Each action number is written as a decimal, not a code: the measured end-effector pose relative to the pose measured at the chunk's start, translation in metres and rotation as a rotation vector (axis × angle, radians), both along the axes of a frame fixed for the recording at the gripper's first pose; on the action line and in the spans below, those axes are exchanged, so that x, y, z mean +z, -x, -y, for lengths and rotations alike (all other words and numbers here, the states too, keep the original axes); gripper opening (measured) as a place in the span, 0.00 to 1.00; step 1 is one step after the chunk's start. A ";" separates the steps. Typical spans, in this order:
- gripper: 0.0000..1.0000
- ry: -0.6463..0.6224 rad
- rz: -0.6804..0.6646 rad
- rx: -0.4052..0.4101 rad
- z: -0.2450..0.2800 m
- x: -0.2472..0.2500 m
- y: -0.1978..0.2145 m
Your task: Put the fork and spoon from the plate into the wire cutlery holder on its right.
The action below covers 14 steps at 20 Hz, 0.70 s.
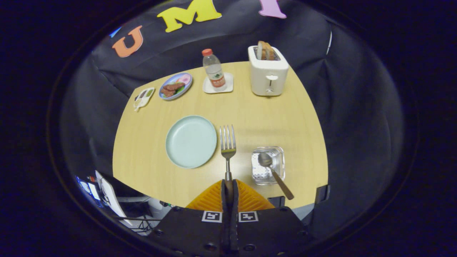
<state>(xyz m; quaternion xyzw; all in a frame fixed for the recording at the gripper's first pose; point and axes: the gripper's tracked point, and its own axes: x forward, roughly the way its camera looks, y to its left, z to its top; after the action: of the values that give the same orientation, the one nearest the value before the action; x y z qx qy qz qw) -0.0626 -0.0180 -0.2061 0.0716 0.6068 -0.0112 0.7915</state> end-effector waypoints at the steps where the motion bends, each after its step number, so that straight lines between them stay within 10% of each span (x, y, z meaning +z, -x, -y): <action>1: 0.02 0.003 -0.012 -0.021 0.012 0.001 0.003; 14: 0.02 -0.015 -0.195 -0.081 0.063 -0.041 0.025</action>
<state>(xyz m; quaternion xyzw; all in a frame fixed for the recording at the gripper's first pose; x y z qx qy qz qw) -0.0879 -0.0815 -0.2470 0.1006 0.6779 -0.0453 0.7269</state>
